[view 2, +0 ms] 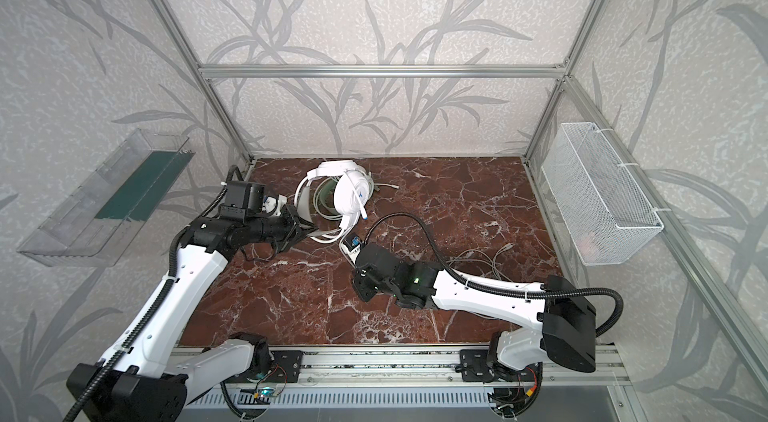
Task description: Wrap the headphones
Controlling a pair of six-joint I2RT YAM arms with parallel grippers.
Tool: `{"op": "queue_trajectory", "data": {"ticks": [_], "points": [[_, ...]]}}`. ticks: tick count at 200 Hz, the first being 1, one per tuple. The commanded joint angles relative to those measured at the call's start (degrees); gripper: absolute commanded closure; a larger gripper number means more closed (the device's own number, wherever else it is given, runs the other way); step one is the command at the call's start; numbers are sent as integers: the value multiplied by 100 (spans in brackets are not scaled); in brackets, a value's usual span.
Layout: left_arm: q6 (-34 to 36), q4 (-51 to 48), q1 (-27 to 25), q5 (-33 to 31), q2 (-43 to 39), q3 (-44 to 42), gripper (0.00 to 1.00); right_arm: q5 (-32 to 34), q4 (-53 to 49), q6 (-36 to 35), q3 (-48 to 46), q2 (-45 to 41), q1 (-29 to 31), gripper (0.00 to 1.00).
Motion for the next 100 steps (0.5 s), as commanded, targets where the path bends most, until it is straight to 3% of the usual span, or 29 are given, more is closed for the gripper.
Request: {"op": "queue_trajectory", "data": {"ticks": [1,49,100], "points": [[96,68,33,-191,23,287,100,-34,-666,-380,91,-108,210,100],[550,-757,33,-1243,29,504,100,-162,-1086,-642,250,-281,278,100],[882,-1110,33,-1636,181,662,100,216,-1535,-1097,398,-586,424,100]]}}
